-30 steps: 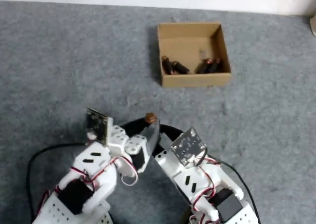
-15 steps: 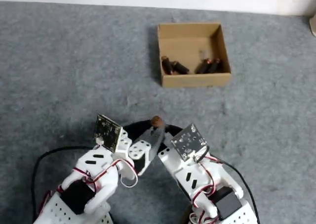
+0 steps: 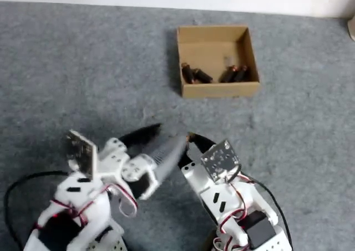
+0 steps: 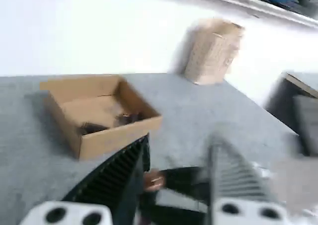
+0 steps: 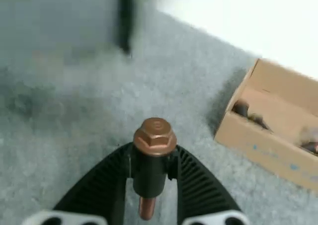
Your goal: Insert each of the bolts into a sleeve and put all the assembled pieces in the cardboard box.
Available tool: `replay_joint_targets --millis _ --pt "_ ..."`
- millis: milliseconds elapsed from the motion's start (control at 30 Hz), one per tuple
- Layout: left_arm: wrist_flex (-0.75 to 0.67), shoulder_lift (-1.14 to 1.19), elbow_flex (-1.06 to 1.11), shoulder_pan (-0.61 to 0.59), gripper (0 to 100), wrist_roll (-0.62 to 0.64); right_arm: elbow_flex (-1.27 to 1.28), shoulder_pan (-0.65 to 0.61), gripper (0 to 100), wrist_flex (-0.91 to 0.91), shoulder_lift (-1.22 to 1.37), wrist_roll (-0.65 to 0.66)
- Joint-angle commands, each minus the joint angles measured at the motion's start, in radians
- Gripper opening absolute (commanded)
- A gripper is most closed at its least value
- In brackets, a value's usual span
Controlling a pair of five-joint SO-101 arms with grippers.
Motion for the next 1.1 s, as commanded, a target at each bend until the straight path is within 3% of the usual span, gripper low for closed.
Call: replay_joint_targets --millis 0,100,267,400,533,767,1067 --pt "0.101 0.015 0.053 -0.185 0 0.002 -0.018 0.028 0.4 -0.002 -0.007 0.006" --pt "-0.040 0.015 0.236 -0.317 2 -0.081 0.007 0.064 0.4 -0.008 -0.007 0.008" --pt "-0.419 0.016 0.472 -0.409 1 0.034 0.007 0.084 0.4 -0.038 0.004 0.057" --pt "-0.451 0.016 0.486 -0.414 1 0.040 -0.002 0.154 0.4 -0.189 0.064 0.074" --pt "-0.451 0.016 0.493 -0.407 1 0.040 -0.186 0.257 0.4 -0.334 0.412 0.077" --pt "-0.451 0.016 0.498 -0.397 1 0.040 -0.937 0.383 0.4 -0.398 1.385 0.072" --pt "-0.457 0.016 0.516 -0.395 1 0.040 -2.140 0.516 0.6 0.096 2.371 0.061"
